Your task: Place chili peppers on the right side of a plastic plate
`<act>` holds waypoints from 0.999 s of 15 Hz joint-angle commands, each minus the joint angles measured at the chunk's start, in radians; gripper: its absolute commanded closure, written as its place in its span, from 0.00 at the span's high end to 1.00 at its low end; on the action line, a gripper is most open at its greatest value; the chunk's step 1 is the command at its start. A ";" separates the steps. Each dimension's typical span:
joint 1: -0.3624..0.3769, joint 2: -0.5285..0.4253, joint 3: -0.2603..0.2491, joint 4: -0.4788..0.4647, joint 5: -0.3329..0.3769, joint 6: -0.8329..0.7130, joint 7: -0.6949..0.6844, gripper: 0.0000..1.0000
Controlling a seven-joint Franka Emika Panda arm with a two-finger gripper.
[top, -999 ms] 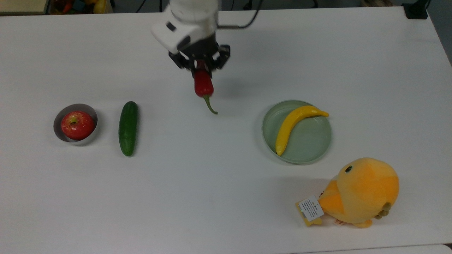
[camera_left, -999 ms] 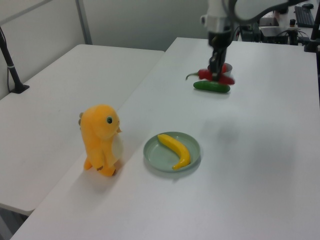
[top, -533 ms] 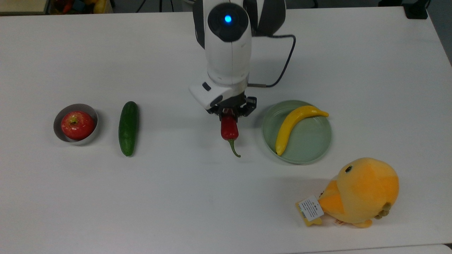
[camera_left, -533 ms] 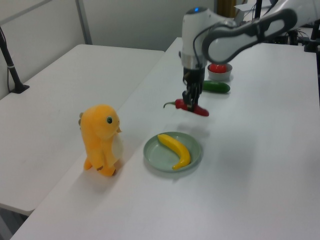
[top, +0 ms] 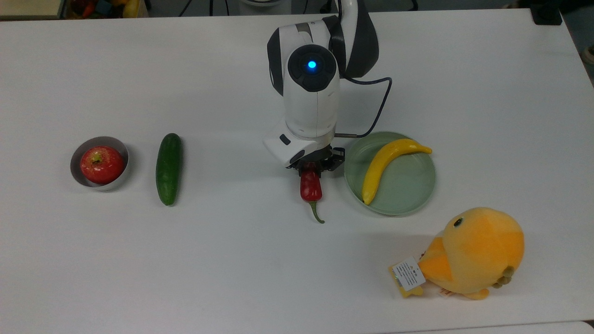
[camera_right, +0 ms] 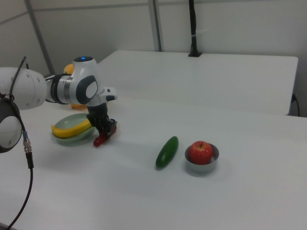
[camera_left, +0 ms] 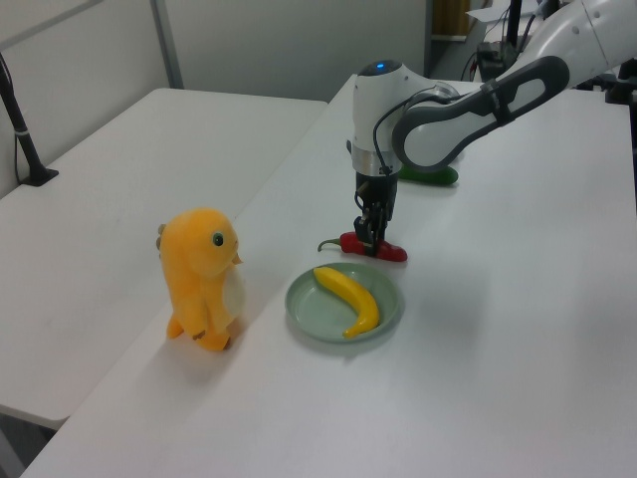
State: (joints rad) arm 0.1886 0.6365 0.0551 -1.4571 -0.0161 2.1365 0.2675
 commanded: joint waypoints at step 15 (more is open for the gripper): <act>-0.047 -0.288 -0.015 -0.048 -0.004 -0.234 0.018 1.00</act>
State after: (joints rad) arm 0.1672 0.5039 0.0484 -1.4429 -0.0167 2.0320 0.2740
